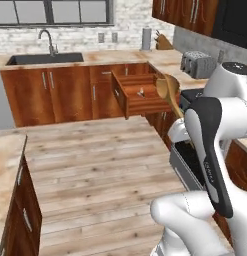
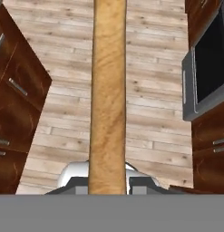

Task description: Organize the utensils by type. Pick up the wooden spoons from the counter and place them in the open cabinet. Then pick up the metallic utensils from the counter and place them in the open drawer.

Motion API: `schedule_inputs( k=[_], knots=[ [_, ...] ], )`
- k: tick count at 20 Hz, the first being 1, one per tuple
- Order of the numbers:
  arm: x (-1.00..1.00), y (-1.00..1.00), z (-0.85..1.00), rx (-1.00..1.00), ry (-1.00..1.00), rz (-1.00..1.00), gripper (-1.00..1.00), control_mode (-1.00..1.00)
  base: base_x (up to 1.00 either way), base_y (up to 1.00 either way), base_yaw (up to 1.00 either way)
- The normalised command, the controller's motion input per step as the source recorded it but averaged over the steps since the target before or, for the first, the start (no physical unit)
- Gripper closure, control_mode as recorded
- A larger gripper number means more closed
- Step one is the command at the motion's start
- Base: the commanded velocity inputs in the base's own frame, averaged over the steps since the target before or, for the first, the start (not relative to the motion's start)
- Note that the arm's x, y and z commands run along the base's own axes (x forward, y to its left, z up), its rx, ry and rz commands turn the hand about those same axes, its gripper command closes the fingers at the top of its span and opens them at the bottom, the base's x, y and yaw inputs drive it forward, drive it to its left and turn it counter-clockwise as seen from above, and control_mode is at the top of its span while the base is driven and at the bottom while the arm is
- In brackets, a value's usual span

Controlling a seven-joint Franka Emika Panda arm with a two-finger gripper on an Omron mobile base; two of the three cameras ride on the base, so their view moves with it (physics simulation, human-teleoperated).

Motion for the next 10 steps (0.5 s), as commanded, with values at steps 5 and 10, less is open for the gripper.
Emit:
schedule_inputs(
  k=[5, 10],
  knots=[
    [0.00, 0.00, 0.00, 0.00, 0.00, 0.00, 1.00, 1.00, 0.60, 0.04, -0.30],
    [0.00, 0.00, 0.00, 0.00, 0.00, 0.00, 1.00, 1.00, -0.28, 0.01, -0.64]
  ],
)
